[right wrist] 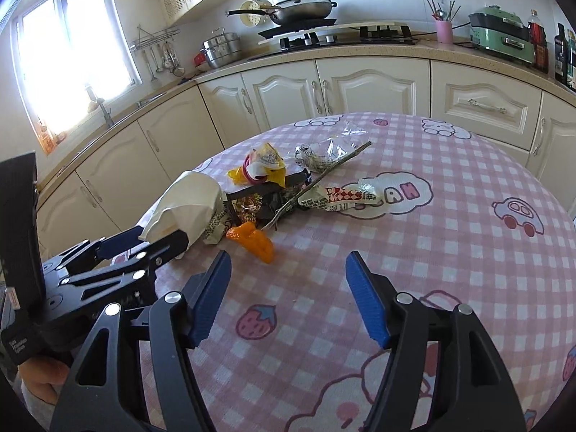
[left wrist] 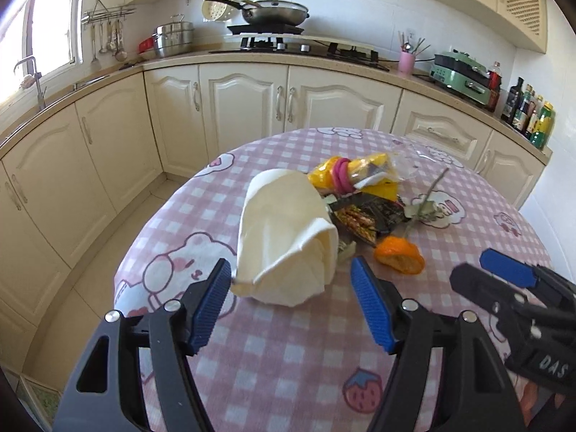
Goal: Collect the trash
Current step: 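Grasp the cream cloth with the left tool while the right tool grasps the orange slice on a stick, then carry both to the bin and open the left tool to drop the cloth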
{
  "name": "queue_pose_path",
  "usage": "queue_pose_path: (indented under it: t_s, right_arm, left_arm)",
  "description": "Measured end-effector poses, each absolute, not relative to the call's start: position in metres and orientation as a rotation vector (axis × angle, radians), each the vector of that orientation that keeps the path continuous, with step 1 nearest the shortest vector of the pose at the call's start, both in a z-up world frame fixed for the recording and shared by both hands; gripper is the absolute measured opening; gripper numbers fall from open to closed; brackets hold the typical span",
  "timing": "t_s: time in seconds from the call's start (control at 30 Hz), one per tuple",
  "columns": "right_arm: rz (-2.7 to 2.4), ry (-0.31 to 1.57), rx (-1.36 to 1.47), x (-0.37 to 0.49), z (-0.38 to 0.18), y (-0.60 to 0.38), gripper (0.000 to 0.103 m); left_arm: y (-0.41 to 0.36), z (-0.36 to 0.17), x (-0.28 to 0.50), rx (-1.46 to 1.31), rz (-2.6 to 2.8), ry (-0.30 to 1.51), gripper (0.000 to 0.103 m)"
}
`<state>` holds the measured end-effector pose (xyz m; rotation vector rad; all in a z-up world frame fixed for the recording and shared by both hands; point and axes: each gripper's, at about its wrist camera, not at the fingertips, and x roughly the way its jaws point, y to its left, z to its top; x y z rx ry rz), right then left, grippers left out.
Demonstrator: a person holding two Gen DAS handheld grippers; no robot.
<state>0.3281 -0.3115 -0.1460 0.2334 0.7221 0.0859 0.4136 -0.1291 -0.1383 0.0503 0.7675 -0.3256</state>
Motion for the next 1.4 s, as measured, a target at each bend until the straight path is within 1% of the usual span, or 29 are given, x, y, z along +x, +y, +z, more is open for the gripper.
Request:
queue_pose_path:
  t_s: [0.07,0.1,0.13,0.3,0.47,0.57,0.67,0.7,0.73,0.77,0.8,0.83,0.93,1.13,1.4]
  right_arm:
    - [0.088,0.739,0.226,0.332,-0.148,-0.309,0.064]
    - [0.09,0.747,0.227,0.335,-0.15,-0.308,0.065]
    - [0.094,0.757,0.225,0.337,-0.151,-0.307,0.065]
    - [0.11,0.784,0.225,0.35,-0.151,-0.299,0.065]
    - [0.116,0.798,0.194,0.363,-0.151,-0.286,0.065]
    - [0.133,0.807,0.229,0.37,-0.151,-0.284,0.065]
    - [0.099,0.808,0.202,0.378,-0.153,-0.282,0.065]
    - [0.097,0.823,0.204,0.38,-0.155,-0.282,0.061]
    - [0.106,0.834,0.21,0.382,-0.157,-0.282,0.046]
    - [0.119,0.846,0.213,0.383,-0.159,-0.281,0.038]
    - [0.131,0.849,0.22,0.383,-0.16,-0.282,0.033]
    - [0.125,0.847,0.214,0.381,-0.159,-0.282,0.031]
    - [0.104,0.808,0.192,0.367,-0.153,-0.281,0.029]
    - [0.109,0.714,0.179,0.331,-0.131,-0.271,0.029]
    - [0.231,0.644,0.139,0.298,-0.102,-0.214,0.029]
  left_arm:
    - [-0.131,-0.141,0.42,0.042,-0.343,0.788,0.067]
    - [-0.131,-0.142,0.422,0.041,-0.343,0.794,0.064]
    - [-0.131,-0.143,0.423,0.041,-0.343,0.796,0.058]
    - [-0.122,-0.142,0.425,-0.019,-0.368,0.789,0.045]
    - [-0.112,-0.139,0.414,-0.048,-0.37,0.764,0.042]
    - [-0.1,-0.136,0.407,-0.078,-0.366,0.748,0.042]
    - [-0.089,-0.132,0.401,-0.088,-0.353,0.728,0.042]
    - [-0.086,-0.131,0.399,-0.091,-0.351,0.725,0.042]
    - [-0.083,-0.131,0.397,-0.096,-0.348,0.723,0.042]
    - [-0.08,-0.13,0.395,-0.103,-0.348,0.722,0.042]
    - [-0.078,-0.13,0.393,-0.109,-0.35,0.721,0.042]
    - [-0.075,-0.129,0.39,-0.115,-0.348,0.716,0.042]
    - [-0.069,-0.124,0.38,-0.122,-0.35,0.706,0.042]
    - [-0.047,-0.111,0.352,-0.145,-0.344,0.661,0.041]
    - [0.006,-0.101,0.312,-0.205,-0.295,0.613,0.041]
